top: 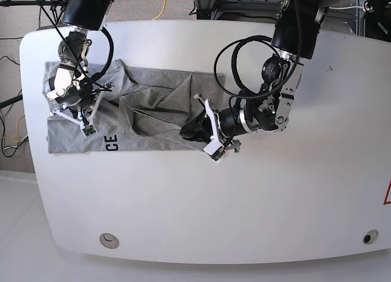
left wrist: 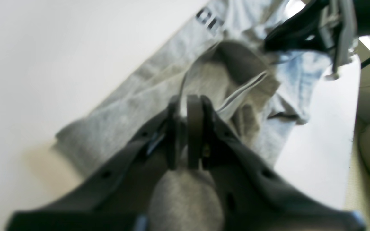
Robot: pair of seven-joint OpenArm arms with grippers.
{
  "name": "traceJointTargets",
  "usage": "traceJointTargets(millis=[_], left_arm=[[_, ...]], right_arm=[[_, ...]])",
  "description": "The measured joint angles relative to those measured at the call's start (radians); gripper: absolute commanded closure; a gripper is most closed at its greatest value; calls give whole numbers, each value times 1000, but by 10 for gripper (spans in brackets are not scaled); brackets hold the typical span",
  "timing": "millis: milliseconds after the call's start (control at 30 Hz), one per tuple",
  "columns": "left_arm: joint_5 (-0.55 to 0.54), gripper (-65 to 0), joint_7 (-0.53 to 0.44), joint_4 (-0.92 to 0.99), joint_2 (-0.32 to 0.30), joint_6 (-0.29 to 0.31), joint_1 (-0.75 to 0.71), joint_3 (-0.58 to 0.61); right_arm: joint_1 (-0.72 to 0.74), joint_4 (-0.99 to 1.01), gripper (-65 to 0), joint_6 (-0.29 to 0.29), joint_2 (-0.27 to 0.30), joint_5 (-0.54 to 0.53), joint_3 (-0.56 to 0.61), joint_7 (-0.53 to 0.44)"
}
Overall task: Fold the T-shirt properly
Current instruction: 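Lay the folded shirt end down over the middle with the left gripper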
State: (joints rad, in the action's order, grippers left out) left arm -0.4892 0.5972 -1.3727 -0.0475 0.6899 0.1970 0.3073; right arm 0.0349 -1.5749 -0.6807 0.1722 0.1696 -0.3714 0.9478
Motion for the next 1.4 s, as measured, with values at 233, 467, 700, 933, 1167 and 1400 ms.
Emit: traceJointTargets(millis=[233,467,700,933,1167,1400], left_arm=[[-1,-400,0,-42,2,3,-15,-3],[4,-405,1,-42,0,3,-37,-3],[28,-405,-13,-41,0,3,-63,0],[104,-405,-34,11,39,0,-66,0],[145,-405,-32,77,72,0,-71,3],[144,-206,-39,77,79,0,-67,4]], right_arm=[[0,0,0,0,0,0,0,0],[0,0,0,0,0,0,0,0],[0,0,0,0,0,0,0,0],[0,0,0,0,0,0,0,0],[0,0,0,0,2,0,0,0],[-2,0,0,0,3,0,0,0]])
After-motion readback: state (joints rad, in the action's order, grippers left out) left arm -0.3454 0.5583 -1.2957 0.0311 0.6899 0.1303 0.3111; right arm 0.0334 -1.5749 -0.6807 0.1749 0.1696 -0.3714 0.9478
